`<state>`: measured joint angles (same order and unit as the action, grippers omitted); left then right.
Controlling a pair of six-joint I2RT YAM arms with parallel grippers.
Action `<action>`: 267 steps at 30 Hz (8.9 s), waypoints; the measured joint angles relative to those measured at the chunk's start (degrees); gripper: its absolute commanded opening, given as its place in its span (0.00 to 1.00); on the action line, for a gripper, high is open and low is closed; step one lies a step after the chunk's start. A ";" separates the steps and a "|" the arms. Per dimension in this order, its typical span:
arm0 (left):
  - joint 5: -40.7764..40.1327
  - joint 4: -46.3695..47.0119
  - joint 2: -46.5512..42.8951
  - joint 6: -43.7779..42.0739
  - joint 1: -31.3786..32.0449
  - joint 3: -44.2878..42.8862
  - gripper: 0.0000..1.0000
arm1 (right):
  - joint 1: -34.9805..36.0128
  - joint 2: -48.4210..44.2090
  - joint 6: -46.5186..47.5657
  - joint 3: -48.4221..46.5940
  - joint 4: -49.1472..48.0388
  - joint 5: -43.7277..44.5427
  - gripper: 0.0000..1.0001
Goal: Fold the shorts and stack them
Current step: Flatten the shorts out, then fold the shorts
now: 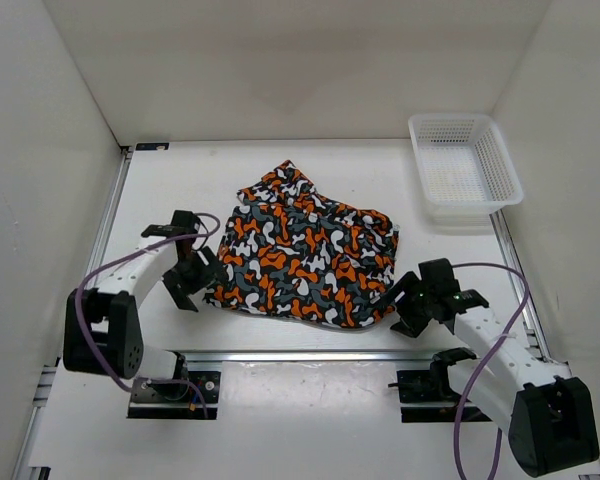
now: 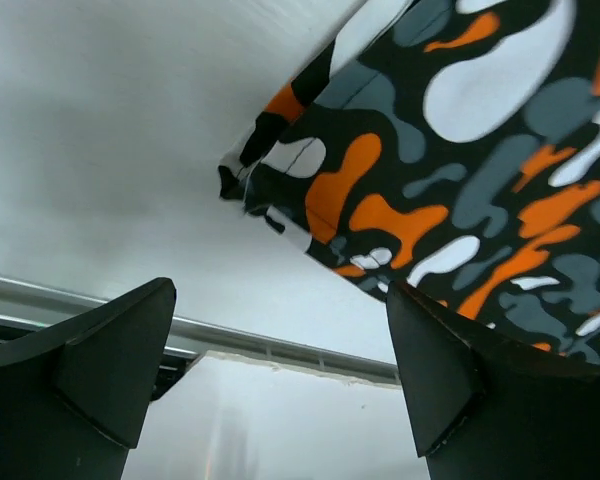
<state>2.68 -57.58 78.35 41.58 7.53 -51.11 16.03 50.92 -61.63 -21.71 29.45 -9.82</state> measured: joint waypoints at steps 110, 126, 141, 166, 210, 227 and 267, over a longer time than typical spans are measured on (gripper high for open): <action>2.27 1.81 9.79 -12.44 -4.26 -47.50 0.10 | -3.19 47.84 37.38 -64.26 -0.85 0.79 0.00; 0.46 3.85 -8.59 -0.07 1.92 -2.64 0.57 | -3.26 36.37 34.38 -34.49 -2.21 4.31 0.54; -7.89 2.16 -5.79 1.86 1.86 -10.12 0.82 | -5.79 37.79 33.24 -36.04 -4.37 3.08 0.94; -9.22 6.99 16.33 -5.09 -3.13 -19.74 0.71 | 0.35 58.01 33.46 -48.09 -12.85 6.19 0.00; -1.70 11.78 31.10 -5.33 -2.60 -21.68 0.10 | 39.50 80.02 39.04 -108.28 19.67 28.76 0.00; -0.22 10.27 24.57 -6.88 -8.72 -19.69 0.44 | 39.34 84.65 34.12 -107.75 6.49 13.40 0.76; 2.58 -3.19 47.45 -12.72 1.33 -55.32 0.26 | 26.93 75.14 34.10 -81.11 3.37 9.18 0.75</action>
<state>5.26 -60.77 125.80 28.86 8.86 -106.43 42.96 126.06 -27.53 -102.83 32.82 -0.64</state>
